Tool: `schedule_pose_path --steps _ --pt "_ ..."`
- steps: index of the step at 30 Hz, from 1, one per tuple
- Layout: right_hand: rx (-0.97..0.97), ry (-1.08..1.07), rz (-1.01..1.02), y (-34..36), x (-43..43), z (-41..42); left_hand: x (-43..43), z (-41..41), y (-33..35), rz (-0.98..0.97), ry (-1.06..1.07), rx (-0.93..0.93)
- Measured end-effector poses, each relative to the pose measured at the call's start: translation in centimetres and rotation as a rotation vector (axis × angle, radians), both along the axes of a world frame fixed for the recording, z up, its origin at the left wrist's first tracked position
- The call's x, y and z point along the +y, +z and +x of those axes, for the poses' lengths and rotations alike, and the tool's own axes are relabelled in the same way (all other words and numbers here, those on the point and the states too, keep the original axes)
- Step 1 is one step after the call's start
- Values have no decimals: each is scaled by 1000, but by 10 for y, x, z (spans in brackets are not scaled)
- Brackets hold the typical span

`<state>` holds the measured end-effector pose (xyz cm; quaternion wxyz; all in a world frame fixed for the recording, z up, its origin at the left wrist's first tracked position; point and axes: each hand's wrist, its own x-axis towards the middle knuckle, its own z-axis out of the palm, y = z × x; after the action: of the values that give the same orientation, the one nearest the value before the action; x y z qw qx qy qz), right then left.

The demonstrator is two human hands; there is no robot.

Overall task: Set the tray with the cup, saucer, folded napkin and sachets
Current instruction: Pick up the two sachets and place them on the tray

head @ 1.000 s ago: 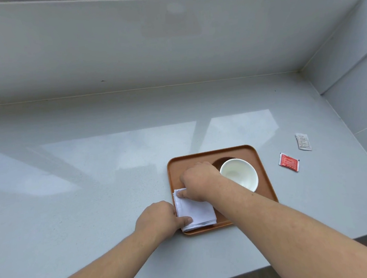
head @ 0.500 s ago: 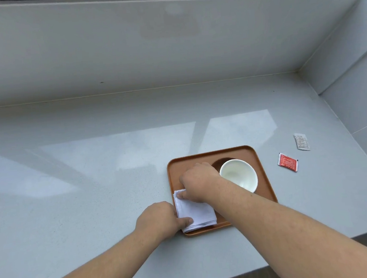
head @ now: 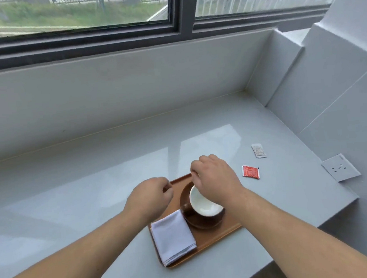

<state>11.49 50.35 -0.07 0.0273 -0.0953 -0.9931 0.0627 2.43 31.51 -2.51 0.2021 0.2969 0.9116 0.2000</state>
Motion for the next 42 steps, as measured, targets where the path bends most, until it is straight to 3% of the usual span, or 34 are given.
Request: schedule_pose_path --steps 4,8,12,19,24,33,38,42 --pt "35 -208 -134 -3 73 25 66 5 11 46 -67 47" --pt "-79 -303 -187 -21 147 49 136 24 10 34 -132 43" --pt "-211 -256 -83 -44 214 64 200 45 -9 -47 -245 51" --pt "-275 -95 -5 -80 296 67 279 65 -52 -116 -375 73" --pt "-285 37 55 -97 318 57 308 65 -68 -191 -396 127" --pt "-221 70 109 -106 326 46 324 59 -80 -234 -277 99" --pt "-219 38 143 -97 317 39 321 55 -76 -188 -228 -46" --pt "-185 -111 -20 -93 303 32 301 42 -64 -83 -128 -206"
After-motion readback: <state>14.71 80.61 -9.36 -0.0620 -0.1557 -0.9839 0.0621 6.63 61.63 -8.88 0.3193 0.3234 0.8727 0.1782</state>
